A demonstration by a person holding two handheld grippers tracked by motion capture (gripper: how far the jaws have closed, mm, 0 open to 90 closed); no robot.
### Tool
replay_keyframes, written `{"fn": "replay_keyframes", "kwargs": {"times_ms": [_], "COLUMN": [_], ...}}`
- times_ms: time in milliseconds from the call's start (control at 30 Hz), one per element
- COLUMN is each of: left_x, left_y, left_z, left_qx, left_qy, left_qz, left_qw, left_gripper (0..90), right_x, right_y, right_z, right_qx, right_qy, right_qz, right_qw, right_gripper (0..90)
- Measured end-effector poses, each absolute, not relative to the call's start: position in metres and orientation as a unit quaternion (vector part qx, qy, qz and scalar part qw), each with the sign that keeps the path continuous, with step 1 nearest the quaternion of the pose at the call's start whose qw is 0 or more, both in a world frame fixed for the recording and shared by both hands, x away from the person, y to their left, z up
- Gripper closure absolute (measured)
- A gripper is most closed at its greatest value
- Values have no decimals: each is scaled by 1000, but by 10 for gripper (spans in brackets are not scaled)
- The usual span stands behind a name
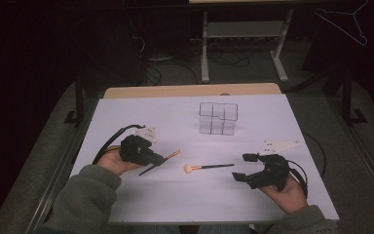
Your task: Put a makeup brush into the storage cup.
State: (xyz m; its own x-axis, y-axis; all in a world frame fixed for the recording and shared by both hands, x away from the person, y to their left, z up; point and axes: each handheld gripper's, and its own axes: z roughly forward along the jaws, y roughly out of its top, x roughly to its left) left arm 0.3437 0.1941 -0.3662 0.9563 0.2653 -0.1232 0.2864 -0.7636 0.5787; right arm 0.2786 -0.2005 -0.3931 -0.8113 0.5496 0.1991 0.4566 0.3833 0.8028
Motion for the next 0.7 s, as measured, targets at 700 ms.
{"fn": "replay_keyframes", "kwargs": {"times_ms": [700], "left_x": [308], "left_y": [182], "left_z": [-360], "left_qx": [897], "left_qy": [146], "left_qz": [-14], "left_qw": [417], "left_gripper": [835], "right_x": [289], "right_y": [-140], "right_z": [-364], "right_qx": [244], "right_qy": [836], "right_qz": [491], "right_qw": [4], "right_gripper": [314]}}
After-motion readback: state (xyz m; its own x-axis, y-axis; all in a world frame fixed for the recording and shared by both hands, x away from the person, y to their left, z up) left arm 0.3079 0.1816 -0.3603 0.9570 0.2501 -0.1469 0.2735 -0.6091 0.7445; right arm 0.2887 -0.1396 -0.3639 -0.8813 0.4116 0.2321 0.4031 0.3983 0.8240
